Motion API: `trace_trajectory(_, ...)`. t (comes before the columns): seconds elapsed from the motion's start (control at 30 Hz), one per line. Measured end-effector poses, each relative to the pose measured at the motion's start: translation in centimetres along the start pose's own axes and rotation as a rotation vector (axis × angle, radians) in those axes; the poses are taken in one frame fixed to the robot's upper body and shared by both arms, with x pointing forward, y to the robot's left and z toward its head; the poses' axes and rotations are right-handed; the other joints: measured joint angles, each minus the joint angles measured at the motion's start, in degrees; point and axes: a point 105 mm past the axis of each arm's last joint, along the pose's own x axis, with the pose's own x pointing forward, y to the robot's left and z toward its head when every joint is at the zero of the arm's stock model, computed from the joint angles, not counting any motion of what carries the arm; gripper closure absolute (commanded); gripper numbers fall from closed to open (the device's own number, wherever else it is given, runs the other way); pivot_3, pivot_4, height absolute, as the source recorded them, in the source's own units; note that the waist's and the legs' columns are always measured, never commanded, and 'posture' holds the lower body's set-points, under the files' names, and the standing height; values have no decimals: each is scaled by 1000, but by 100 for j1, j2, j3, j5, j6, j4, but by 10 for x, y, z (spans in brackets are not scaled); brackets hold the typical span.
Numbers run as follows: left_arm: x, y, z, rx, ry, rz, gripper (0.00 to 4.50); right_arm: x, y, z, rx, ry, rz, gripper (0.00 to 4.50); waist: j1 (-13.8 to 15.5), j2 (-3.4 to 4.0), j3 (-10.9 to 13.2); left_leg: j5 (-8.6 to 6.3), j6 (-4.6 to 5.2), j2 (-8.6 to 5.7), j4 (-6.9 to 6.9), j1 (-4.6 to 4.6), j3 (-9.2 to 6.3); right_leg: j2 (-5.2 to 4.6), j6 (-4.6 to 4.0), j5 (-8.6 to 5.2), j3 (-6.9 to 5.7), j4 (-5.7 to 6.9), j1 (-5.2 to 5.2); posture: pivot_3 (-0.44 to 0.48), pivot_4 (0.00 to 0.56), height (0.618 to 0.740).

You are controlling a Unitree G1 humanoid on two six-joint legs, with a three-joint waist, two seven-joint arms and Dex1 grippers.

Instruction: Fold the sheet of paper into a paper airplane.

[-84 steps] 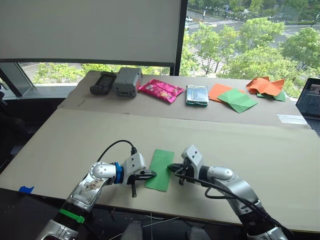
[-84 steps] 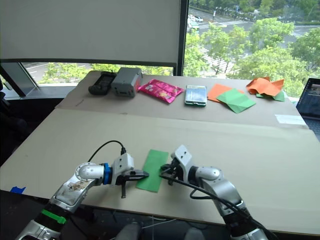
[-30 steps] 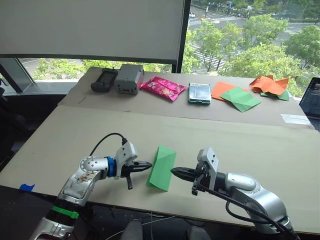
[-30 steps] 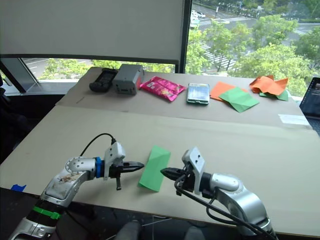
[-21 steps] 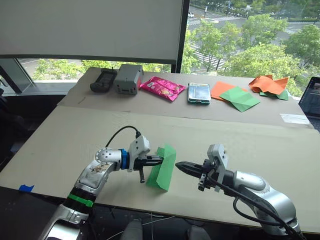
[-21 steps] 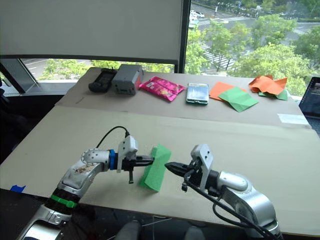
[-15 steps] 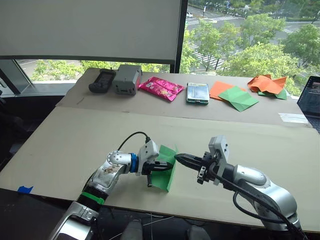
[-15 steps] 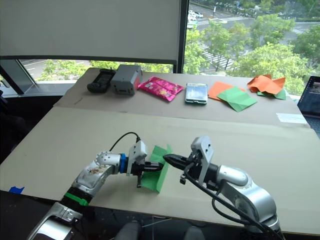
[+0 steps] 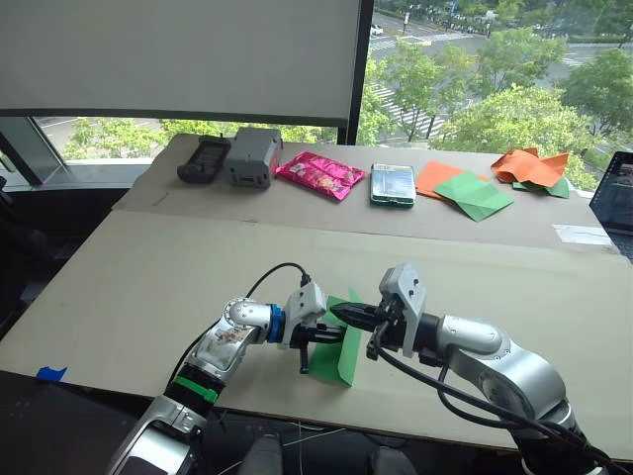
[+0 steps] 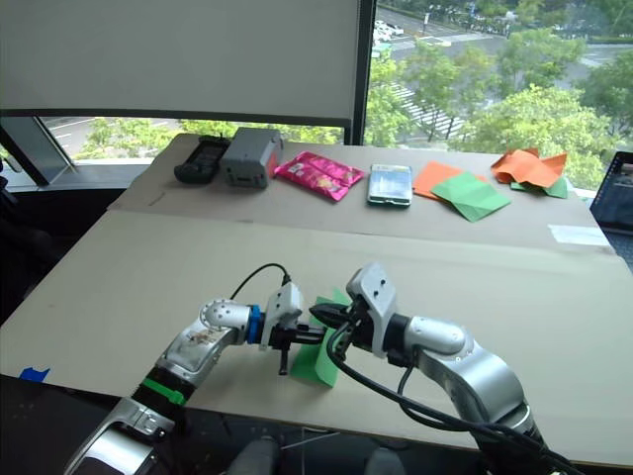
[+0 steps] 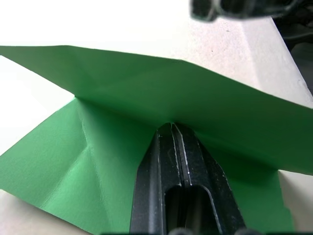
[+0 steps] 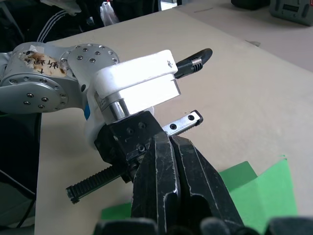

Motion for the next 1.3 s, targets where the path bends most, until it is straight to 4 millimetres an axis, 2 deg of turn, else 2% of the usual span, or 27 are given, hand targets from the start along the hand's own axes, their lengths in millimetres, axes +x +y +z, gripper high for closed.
trace_trajectory(0.07, 0, -1, 3, 6, -6, -5, 4500, -2, -2, -1, 7, 3, -13, 4463, 11, 0, 0, 0, 0, -1, 0, -2, 0, 0, 0, 0, 0, 0, 3, 0, 150, 713)
trace_trajectory(0.27, -7, 7, 27, 32, -59, -5, 4500, -33, -20, 8, 51, -55, -113, 4463, 37, -1, 1, 1, 1, -2, 2, 0, 0, 0, 1, 1, 0, -2, 11, 0, 150, 713)
trace_trajectory(0.4, 9, -2, 32, 17, -98, -79, 4500, -45, -20, 13, 54, -70, -128, 4463, 15, -4, 3, 1, 1, -2, 10, 2, 0, 0, 2, 1, 0, -2, 19, 0, 150, 713)
trace_trajectory(0.53, 25, -10, 21, -26, -80, -152, 4500, -49, -19, 9, 55, -35, -135, 4463, -6, -10, 6, 1, 2, -1, 15, 1, 0, 0, 2, 1, -1, -2, 16, 0, 150, 713)
trace_trajectory(0.67, 38, -9, 23, -54, -95, -179, 4500, -51, -20, 5, 38, 17, -149, 4463, 0, -29, 19, 1, 2, -2, 21, 0, 0, 0, 2, 1, -1, -3, 18, 0, 150, 713)
trace_trajectory(0.8, 41, -7, 23, -36, -88, -183, 4500, -49, -22, -14, 36, 115, -188, 4463, -5, -34, 22, 1, 2, -1, 23, 0, 0, 0, 2, 1, -1, -4, 19, 0, 150, 713)
trace_trajectory(0.97, 41, -10, 20, -8, -62, -202, 4500, -59, -43, -56, 84, 290, -331, 4463, 17, -33, 22, 1, 2, -3, 24, -3, 0, 0, 2, 1, -1, -3, 23, 0, 150, 713)
trace_trajectory(1.1, 36, -9, 14, -9, -40, -191, 4500, -67, -44, -67, 71, 352, -353, 4463, 5, -33, 22, 1, 3, -2, 24, 2, 1, 0, 3, 2, -1, -3, 30, 0, 150, 713)
trace_trajectory(1.3, 19, -2, -14, -8, 55, -123, 4500, -71, -39, -85, 91, 402, -349, 4463, -3, -32, 21, 1, 2, -2, 25, 3, 0, 0, 3, 1, -1, -4, 29, 0, 150, 713)
